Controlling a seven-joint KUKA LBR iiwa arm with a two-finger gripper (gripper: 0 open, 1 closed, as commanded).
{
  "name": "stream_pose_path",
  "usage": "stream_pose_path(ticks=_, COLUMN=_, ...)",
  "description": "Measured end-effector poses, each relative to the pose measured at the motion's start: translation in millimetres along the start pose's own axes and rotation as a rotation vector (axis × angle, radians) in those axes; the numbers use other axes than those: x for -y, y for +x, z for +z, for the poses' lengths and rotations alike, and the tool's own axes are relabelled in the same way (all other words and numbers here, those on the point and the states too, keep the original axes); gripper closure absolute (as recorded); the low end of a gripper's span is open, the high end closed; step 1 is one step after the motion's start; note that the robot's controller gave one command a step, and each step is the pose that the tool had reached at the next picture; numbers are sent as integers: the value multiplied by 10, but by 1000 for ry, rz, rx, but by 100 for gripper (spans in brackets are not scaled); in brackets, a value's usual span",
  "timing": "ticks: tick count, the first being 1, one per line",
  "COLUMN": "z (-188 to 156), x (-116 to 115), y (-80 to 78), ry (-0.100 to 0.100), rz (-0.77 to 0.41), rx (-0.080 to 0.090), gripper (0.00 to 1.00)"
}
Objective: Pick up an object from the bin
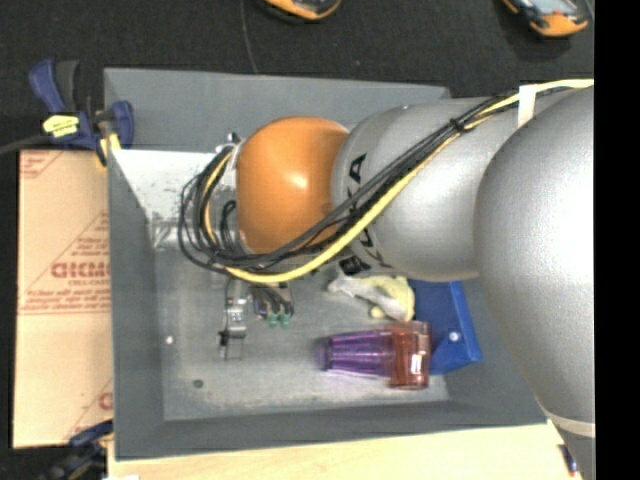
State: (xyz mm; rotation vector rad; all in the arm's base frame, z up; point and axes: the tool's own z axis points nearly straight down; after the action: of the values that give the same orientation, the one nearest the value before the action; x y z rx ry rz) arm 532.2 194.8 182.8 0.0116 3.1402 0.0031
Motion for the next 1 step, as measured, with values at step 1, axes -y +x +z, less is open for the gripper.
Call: stream_pose_path(ticks=1, z=-3, x=1, y=2, ry=0, rz=0, rx=0, gripper=0)
